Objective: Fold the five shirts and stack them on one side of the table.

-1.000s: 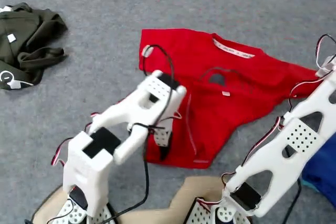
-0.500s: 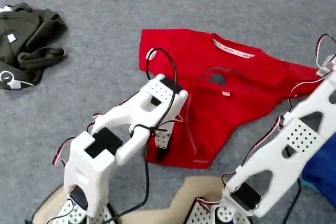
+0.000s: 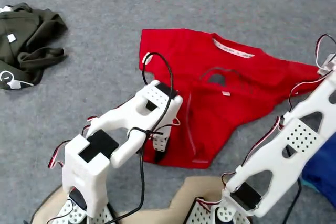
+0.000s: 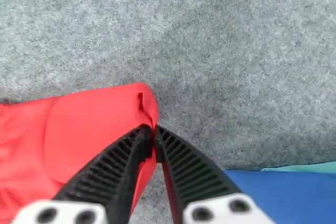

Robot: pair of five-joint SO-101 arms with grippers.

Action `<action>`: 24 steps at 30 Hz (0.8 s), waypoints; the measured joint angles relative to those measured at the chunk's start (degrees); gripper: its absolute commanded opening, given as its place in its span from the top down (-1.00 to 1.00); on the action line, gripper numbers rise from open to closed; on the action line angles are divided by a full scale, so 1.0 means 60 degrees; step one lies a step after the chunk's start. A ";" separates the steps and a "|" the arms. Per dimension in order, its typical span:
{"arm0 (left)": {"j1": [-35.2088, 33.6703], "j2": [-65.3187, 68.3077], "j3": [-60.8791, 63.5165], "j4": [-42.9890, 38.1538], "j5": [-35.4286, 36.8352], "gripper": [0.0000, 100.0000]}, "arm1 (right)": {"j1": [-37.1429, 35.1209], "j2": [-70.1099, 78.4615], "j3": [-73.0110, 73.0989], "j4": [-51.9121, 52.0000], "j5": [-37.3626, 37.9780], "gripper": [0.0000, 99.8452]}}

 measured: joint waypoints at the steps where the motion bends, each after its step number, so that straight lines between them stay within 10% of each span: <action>1: 0.0029 0.0000 0.0000 -0.0073 0.0103 0.68 | 0.0000 0.0000 0.0000 0.0000 0.0000 0.98; 17: 0.0190 0.0044 -0.0029 -0.0557 0.0264 0.96 | 0.0000 -0.0234 0.0015 0.0000 0.0000 0.98; 24: 0.0161 0.0073 -0.0454 0.0190 -0.0264 0.96 | -0.0015 -0.1377 0.0015 0.0337 0.0000 0.55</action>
